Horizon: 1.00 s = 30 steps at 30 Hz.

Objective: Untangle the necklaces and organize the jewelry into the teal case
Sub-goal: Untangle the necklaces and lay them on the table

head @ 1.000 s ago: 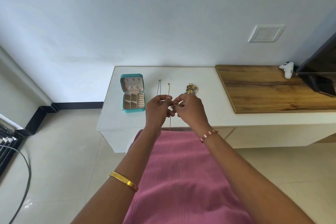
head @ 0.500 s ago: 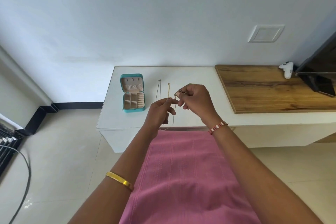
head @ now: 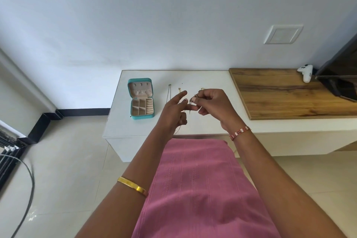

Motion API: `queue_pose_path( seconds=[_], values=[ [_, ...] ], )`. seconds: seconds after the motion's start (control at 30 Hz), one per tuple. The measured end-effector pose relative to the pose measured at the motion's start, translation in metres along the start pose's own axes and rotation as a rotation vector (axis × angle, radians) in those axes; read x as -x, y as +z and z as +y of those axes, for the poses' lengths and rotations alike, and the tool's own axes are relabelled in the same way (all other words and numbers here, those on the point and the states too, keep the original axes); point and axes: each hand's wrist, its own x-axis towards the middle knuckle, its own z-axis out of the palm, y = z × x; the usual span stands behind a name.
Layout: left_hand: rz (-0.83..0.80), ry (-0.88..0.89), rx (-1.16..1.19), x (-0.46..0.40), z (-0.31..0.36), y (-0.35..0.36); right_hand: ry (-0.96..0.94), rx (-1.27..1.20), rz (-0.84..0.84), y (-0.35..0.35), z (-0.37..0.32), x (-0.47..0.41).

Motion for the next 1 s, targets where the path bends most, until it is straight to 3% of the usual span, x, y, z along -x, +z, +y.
queue_pose_path(
  seconds=[0.23,0.43,0.73,1.0],
  values=[
    [-0.073,-0.037,-0.220,-0.004,0.004,-0.002,-0.009,-0.056,0.039,-0.004,0.001,-0.003],
    [0.058,-0.012,-0.328,-0.006,-0.007,-0.011,0.042,-0.187,0.081,-0.010,0.008,-0.009],
    [0.358,-0.081,-0.069,-0.011,-0.015,-0.034,0.227,-0.671,0.082,-0.032,0.022,-0.024],
    [0.467,0.002,-0.013,-0.012,-0.006,-0.040,0.358,-1.030,0.139,-0.028,0.039,-0.026]
  ],
)
